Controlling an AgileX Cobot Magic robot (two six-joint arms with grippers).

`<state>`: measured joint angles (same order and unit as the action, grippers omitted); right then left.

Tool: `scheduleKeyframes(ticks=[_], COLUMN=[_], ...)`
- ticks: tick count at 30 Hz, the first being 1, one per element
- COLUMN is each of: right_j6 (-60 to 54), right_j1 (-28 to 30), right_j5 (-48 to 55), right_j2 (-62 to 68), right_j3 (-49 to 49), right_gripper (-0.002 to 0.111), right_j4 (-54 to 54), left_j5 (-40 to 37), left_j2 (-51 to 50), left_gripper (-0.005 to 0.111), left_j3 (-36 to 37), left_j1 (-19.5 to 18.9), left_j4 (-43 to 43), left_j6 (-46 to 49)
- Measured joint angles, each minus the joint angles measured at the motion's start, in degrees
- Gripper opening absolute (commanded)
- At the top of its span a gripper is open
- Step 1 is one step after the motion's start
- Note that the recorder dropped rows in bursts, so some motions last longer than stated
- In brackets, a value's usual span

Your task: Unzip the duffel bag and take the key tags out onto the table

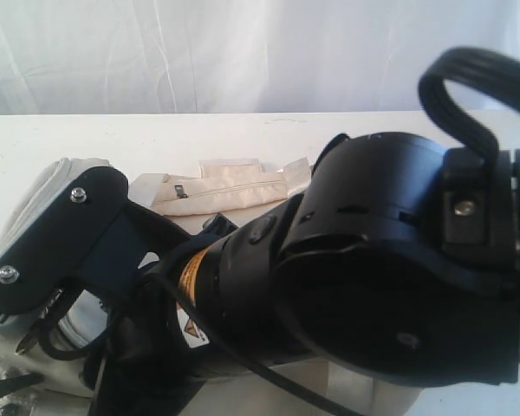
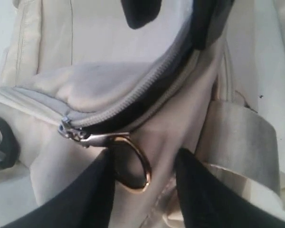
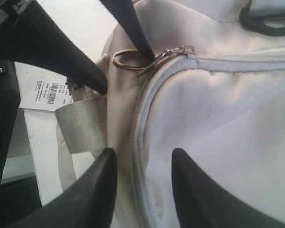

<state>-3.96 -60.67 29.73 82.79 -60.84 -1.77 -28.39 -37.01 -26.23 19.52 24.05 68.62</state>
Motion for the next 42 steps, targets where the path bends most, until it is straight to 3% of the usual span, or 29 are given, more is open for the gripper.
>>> scheduleKeyframes(ticks=[9, 17, 24, 31, 37, 42], right_j6=[0.00, 0.00, -0.91, -1.37, -1.37, -1.37], right_j1=[0.00, 0.00, 0.00, 0.00, 0.00, 0.00], right_j5=[-0.21, -1.44, -4.10, -6.72, -7.63, -7.63], right_j2=[0.00, 0.00, 0.13, 3.80, 5.40, 5.49], right_j3=[0.00, 0.00, 0.00, 0.00, 0.00, 0.04], right_gripper=[0.036, 0.037, 0.055, 0.055, 0.048, 0.043], right_j4=[0.00, 0.00, 0.00, 0.00, 0.00, 0.00], left_j5=[0.59, -0.04, -0.86, -0.86, -0.81, -0.16], left_j2=[0.52, 4.86, 6.82, 6.82, 6.82, 7.22], left_gripper=[0.000, 0.000, 0.000, 0.002, 0.024, 0.025], left_j3=[0.00, 0.45, 0.56, 0.56, 0.56, 0.56], left_j1=[0.29, 0.29, 0.29, 0.29, 0.29, 0.29], left_j4=[0.47, 0.12, -0.11, -0.32, -0.09, 0.51], left_j6=[0.41, -0.21, -1.15, -2.10, -2.51, -2.83])
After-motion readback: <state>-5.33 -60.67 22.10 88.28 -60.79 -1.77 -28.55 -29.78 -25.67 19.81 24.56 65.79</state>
